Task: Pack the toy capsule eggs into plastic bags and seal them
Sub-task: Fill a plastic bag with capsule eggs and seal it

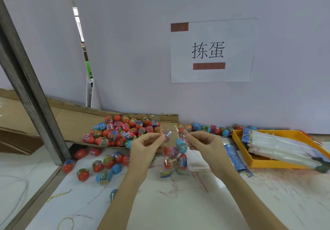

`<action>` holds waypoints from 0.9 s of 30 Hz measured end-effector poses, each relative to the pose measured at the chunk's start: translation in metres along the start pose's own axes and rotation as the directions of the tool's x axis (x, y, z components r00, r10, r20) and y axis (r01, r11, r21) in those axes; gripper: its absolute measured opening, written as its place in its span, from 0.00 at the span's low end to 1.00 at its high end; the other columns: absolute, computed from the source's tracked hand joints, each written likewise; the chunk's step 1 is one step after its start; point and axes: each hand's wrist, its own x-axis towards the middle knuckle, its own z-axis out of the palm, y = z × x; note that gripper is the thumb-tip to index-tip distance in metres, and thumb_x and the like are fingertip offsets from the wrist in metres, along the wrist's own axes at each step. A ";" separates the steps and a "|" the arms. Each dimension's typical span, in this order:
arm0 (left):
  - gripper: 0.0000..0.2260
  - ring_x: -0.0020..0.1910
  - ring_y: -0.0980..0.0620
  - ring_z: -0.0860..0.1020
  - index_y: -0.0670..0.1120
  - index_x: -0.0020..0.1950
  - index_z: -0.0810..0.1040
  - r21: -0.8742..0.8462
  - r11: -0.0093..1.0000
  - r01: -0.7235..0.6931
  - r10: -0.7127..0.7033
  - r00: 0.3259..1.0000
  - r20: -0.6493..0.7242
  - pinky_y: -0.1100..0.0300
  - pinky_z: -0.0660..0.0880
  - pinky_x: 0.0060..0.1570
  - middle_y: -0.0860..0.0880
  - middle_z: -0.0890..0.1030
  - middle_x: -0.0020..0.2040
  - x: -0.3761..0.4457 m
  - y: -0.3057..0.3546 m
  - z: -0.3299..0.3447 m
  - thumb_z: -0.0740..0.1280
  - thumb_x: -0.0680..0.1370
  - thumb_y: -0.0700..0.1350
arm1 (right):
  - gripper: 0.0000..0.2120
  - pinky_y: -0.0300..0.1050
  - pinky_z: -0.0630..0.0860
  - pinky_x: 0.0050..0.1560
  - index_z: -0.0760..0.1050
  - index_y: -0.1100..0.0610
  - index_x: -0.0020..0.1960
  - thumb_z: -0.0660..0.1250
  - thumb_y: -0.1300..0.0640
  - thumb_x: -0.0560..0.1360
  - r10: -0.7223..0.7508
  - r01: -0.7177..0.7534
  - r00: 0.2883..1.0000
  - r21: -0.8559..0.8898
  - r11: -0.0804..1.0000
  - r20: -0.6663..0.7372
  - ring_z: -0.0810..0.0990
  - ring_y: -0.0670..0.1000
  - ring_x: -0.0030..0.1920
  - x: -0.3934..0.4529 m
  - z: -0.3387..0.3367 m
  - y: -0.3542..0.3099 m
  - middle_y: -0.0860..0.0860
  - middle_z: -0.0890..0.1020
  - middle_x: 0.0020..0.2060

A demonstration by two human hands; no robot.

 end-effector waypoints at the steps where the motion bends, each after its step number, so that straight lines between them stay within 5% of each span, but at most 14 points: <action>1: 0.04 0.44 0.47 0.87 0.46 0.53 0.88 0.007 1.000 -0.007 0.007 1.000 0.003 0.60 0.84 0.44 0.47 0.89 0.45 0.000 0.000 -0.001 0.75 0.78 0.41 | 0.05 0.36 0.82 0.43 0.87 0.48 0.49 0.74 0.56 0.77 -0.001 0.001 1.000 -0.016 1.000 0.003 0.86 0.48 0.44 0.000 -0.001 0.001 0.49 0.88 0.42; 11: 0.08 0.46 0.45 0.87 0.47 0.54 0.89 -0.013 1.000 -0.009 0.010 0.999 0.049 0.59 0.84 0.47 0.45 0.89 0.48 0.004 -0.003 -0.009 0.76 0.76 0.39 | 0.07 0.37 0.82 0.42 0.89 0.46 0.45 0.76 0.49 0.68 0.049 -0.050 0.999 0.058 0.997 0.011 0.87 0.50 0.42 0.003 -0.011 0.003 0.52 0.89 0.42; 17: 0.09 0.51 0.46 0.87 0.49 0.54 0.89 -0.012 1.000 -0.024 0.026 0.992 0.125 0.57 0.84 0.51 0.45 0.89 0.51 0.005 -0.001 -0.013 0.75 0.78 0.38 | 0.09 0.39 0.83 0.47 0.87 0.52 0.56 0.74 0.57 0.76 0.053 -0.060 0.994 0.068 0.996 0.097 0.87 0.51 0.51 0.005 -0.018 0.005 0.51 0.88 0.51; 27: 0.13 0.51 0.48 0.86 0.52 0.50 0.90 0.026 0.998 -0.063 0.058 0.985 0.161 0.60 0.83 0.49 0.47 0.89 0.50 0.005 0.001 -0.014 0.72 0.79 0.34 | 0.10 0.39 0.82 0.47 0.88 0.51 0.50 0.71 0.64 0.79 0.027 -0.027 0.992 0.001 1.000 0.125 0.86 0.50 0.50 0.005 -0.021 0.003 0.52 0.88 0.49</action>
